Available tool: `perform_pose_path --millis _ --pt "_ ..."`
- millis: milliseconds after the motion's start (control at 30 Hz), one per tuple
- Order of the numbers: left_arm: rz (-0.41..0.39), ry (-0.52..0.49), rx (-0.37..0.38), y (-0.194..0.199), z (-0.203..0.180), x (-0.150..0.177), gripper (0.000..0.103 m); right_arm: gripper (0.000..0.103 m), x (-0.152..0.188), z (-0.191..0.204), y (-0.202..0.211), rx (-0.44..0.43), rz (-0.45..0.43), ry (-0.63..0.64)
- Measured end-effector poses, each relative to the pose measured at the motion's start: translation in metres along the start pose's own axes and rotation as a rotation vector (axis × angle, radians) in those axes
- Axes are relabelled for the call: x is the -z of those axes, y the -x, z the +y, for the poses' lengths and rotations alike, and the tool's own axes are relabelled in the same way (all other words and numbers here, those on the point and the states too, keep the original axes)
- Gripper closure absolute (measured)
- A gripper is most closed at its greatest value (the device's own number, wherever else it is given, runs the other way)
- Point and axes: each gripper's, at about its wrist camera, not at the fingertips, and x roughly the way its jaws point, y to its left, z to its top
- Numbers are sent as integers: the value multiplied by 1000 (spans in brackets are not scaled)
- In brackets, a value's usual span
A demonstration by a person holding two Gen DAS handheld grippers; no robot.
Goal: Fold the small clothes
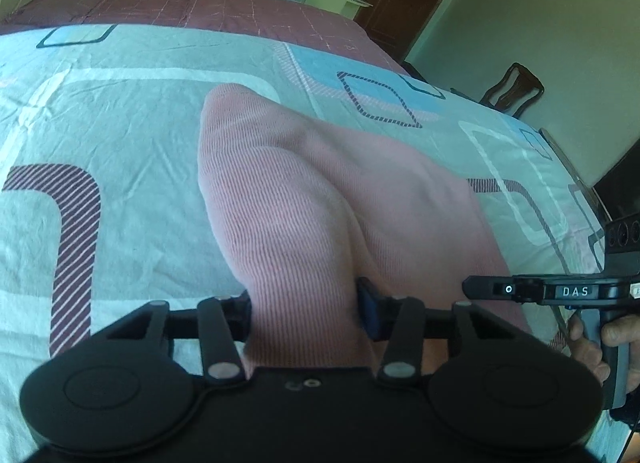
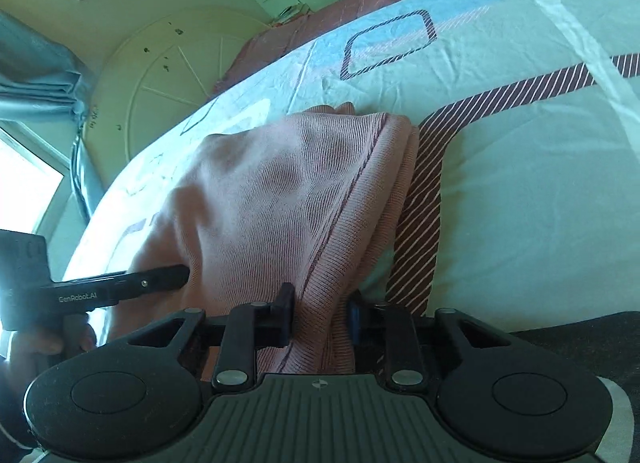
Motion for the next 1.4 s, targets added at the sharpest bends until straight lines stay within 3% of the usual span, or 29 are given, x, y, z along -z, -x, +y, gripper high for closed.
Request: perform_pose_path --millis 167,300,467,733,833,867,900,933,1000,1167,1300,1400 --pt "-54 -121 -4 26 -13 0 72 85 5 58 14 120 -86 164" --pt "-91 -171 8 58 -1 -1 73 85 5 107 16 139 -117 233" --pt "-113 -166 -16 109 55 -2 73 85 13 175 -14 118 -125 294" --pt "-79 -95 -91 158 159 15 71 85 33 266 -104 35 -63 303" --pt "-27 -10 -99 154 200 27 58 85 39 273 -140 83 -11 252" --pt "-31 24 -108 155 212 34 41 85 42 270 -151 128 11 233" --pt "-67 41 -122 160 220 40 32 85 44 264 -159 150 28 201" --pt "-87 52 -104 163 227 45 33 85 46 257 -163 151 29 160" --pt "-87 94 -52 163 239 51 46 85 48 249 -164 146 11 116" --pt "-101 97 -35 159 243 54 46 85 49 260 -169 197 5 138" --pt "-106 88 -11 161 248 58 46 85 50 256 -164 190 -5 98" --pt "-120 74 -17 167 247 57 45 75 55 255 -150 200 -31 79"
